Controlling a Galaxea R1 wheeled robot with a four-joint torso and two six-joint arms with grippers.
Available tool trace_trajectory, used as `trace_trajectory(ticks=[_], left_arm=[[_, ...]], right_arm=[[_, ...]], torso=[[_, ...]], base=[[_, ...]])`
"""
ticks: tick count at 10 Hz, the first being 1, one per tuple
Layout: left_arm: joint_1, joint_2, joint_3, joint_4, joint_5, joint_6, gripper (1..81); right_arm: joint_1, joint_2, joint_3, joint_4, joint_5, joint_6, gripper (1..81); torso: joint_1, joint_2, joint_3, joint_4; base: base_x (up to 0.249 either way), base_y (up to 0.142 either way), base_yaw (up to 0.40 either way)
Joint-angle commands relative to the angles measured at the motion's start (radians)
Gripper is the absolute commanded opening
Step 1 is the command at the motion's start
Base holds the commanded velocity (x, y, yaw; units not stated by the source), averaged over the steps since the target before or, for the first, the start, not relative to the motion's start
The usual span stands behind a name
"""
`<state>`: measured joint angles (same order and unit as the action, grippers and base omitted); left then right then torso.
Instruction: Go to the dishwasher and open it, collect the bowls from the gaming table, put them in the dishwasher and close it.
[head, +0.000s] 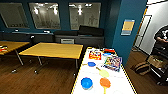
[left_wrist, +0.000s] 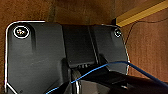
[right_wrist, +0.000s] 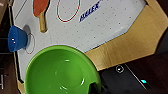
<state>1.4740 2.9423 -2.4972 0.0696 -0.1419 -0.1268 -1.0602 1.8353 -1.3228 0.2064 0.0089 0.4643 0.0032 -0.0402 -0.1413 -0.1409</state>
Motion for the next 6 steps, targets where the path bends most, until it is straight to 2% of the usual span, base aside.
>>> trace_trajectory(ticks=[1, 2, 3, 6], left_arm=[[-0.044, -0.020, 0.037, 0.016, 0.035, 0.007, 81.1], [-0.042, -0.037, 0.058, 0.016, 0.033, 0.007, 81.1], [-0.044, -0.061, 0.093, 0.016, 0.015, 0.007, 81.1], [-0.070, -0.154, 0.229, 0.015, -0.001, 0.006, 81.1]], right_arm=[[-0.135, -0.121, 0.048, -0.229, 0.178, -0.021, 1.0], [-0.204, -0.100, 0.007, -0.293, 0.251, -0.021, 1.0], [-0.257, -0.070, -0.031, -0.320, 0.294, -0.019, 1.0], [-0.315, 0.061, -0.171, -0.344, 0.301, -0.021, 1.0]], torso=[[0.000, 0.000, 0.000, 0.000], [0.000, 0.000, 0.000, 0.000], [0.000, 0.000, 0.000, 0.000], [0.000, 0.000, 0.000, 0.000]], base=[[0.000, 0.000, 0.000], [0.000, 0.000, 0.000], [0.000, 0.000, 0.000], [0.000, 0.000, 0.000]])
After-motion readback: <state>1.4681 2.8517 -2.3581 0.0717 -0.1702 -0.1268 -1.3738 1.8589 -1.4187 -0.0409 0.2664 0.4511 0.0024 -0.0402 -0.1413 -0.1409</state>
